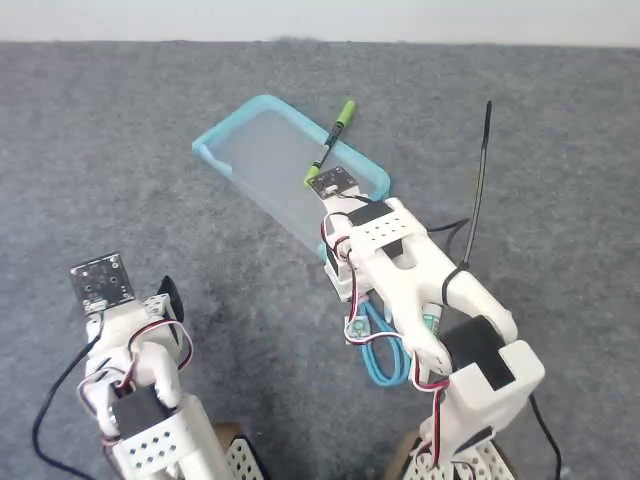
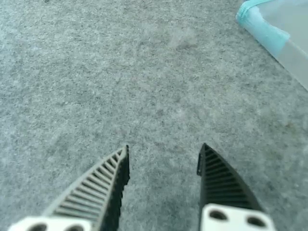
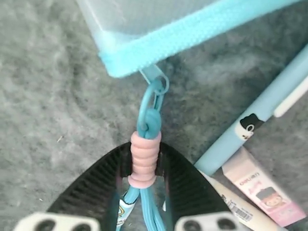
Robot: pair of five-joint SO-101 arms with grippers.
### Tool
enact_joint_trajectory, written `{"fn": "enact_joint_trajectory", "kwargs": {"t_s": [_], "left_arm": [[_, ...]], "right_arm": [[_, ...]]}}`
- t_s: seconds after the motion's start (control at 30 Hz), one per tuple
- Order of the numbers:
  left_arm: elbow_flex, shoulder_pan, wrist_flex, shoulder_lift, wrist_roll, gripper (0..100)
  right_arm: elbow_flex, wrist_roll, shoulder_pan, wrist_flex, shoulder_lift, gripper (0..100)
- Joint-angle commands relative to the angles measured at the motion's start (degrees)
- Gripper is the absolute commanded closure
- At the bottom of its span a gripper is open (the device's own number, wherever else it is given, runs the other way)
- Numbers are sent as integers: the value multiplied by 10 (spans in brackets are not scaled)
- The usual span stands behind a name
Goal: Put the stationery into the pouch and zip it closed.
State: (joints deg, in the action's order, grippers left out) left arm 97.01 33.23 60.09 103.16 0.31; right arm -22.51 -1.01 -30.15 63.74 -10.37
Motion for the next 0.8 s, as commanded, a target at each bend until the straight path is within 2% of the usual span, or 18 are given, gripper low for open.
{"fn": "enact_joint_trajectory", "kwargs": {"t_s": [0.0, 0.17, 0.47, 0.77], "left_arm": [[-4, 1, 2, 10, 6, 774], [-4, 1, 2, 10, 6, 774], [-4, -1, 2, 10, 5, 773], [-4, -65, 1, 11, 4, 773]], "right_arm": [[25, -18, 9, 4, 47, 991], [9, -64, 6, 2, 95, 991], [-90, -112, -55, -16, 275, 991], [-101, -144, -58, 58, 437, 991]]}}
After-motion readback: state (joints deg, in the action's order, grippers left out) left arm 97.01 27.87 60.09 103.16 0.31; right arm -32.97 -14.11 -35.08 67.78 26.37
